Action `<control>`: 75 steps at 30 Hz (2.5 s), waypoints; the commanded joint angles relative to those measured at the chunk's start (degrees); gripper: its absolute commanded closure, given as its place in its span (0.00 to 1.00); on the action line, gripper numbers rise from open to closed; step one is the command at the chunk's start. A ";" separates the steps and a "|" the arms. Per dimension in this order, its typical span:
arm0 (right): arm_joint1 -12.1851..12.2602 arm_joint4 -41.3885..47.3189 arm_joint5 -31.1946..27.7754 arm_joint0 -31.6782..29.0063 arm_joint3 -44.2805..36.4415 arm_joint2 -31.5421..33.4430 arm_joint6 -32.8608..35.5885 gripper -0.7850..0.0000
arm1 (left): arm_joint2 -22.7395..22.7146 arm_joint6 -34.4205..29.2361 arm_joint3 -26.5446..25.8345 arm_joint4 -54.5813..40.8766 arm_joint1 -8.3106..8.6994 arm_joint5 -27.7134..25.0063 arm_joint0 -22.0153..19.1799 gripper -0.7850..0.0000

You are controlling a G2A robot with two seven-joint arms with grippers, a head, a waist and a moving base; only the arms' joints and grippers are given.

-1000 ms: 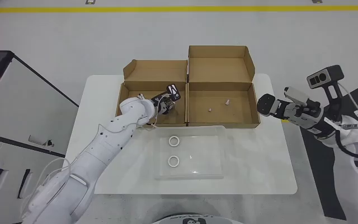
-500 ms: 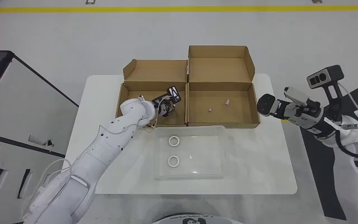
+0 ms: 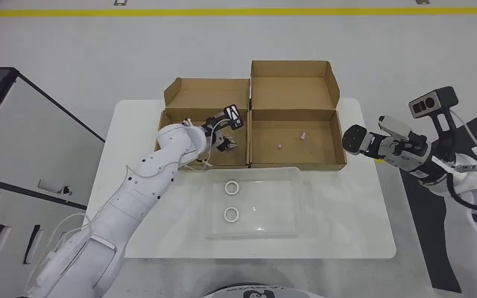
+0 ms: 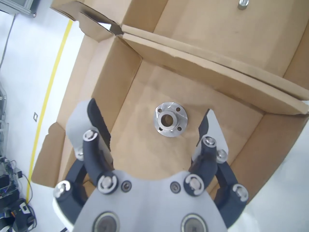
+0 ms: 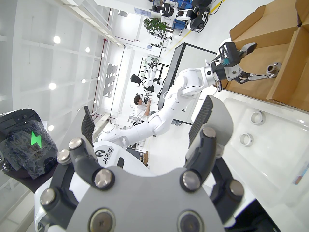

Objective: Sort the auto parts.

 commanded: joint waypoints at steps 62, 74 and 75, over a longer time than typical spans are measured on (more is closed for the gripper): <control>0.00 0.00 0.00 0.00 0.00 0.00 0.00 0.00 | 6.41 -39.18 -46.32 3.73 3.13 -5.21 18.46 0.00; 0.00 0.00 0.00 0.00 0.00 0.00 0.00 0.00 | 9.07 -39.32 -45.96 3.61 4.88 -5.13 19.61 0.00; 0.00 0.00 0.00 0.00 0.00 0.00 0.00 0.00 | 9.28 -39.52 -45.93 3.34 5.10 -4.93 19.58 0.00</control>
